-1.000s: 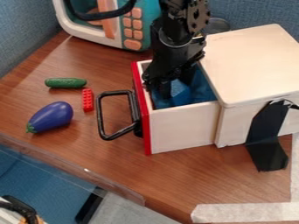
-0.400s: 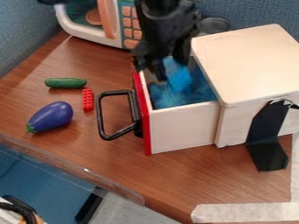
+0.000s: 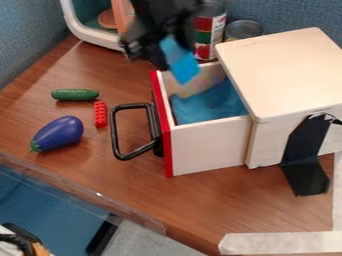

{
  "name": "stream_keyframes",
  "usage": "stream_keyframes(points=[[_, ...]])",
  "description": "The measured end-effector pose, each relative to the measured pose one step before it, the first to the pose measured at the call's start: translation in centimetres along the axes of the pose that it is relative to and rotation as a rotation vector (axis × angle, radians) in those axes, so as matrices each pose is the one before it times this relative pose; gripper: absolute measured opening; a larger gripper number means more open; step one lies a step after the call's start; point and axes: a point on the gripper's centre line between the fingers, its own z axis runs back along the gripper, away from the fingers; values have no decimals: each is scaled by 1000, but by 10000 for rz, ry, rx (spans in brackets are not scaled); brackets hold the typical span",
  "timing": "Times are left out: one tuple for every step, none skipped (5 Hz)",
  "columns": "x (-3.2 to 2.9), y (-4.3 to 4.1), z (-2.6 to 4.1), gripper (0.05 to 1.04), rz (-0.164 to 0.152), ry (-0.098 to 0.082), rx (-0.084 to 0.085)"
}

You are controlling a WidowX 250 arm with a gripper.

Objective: Removed the blue tin from the drawer

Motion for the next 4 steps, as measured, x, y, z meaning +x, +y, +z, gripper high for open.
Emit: stream_keyframes(points=[[3443,664,393,536,463,-842,80],[3333,448,-1303,536,878,-335,164],[2164,-755,-704,536,544,-539,33],[1559,-243,-1788,536,566,-622,399]])
